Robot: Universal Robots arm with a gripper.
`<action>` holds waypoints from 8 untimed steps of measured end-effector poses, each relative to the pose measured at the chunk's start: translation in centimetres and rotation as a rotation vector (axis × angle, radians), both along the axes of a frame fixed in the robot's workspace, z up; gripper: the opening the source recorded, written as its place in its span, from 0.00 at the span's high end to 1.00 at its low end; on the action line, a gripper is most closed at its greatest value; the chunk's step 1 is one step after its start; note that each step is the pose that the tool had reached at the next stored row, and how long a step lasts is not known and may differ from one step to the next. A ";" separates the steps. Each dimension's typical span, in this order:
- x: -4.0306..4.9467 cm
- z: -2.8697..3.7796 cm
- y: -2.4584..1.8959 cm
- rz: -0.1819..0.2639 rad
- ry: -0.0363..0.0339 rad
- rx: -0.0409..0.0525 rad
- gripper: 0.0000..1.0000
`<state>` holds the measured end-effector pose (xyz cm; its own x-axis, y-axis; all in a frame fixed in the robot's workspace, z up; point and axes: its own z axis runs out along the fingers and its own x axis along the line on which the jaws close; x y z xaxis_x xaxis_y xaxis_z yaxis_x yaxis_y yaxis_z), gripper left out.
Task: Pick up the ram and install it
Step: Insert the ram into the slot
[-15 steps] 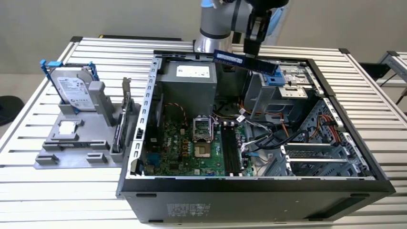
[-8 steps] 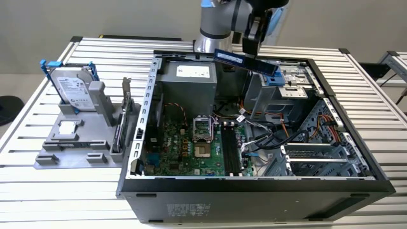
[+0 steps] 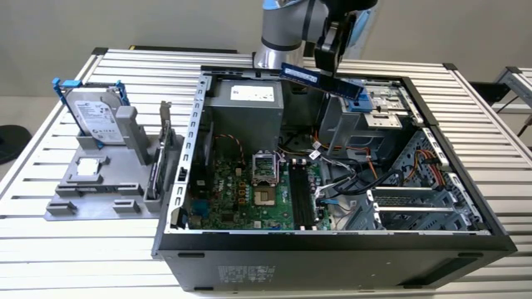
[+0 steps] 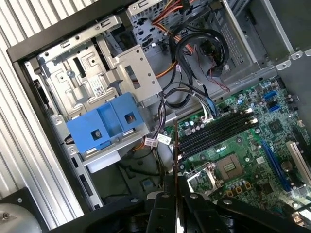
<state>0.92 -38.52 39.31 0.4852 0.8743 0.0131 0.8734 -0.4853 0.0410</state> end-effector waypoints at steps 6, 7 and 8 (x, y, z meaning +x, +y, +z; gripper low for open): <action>0.00 0.00 0.00 -0.048 0.0000 0.0000 1.00; 0.00 0.00 0.00 -0.056 0.0000 0.0000 1.00; 0.00 0.00 0.00 -0.064 0.0000 0.0000 1.00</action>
<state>0.92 -38.52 39.31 0.5401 0.8415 0.0131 0.8406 -0.5401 0.0410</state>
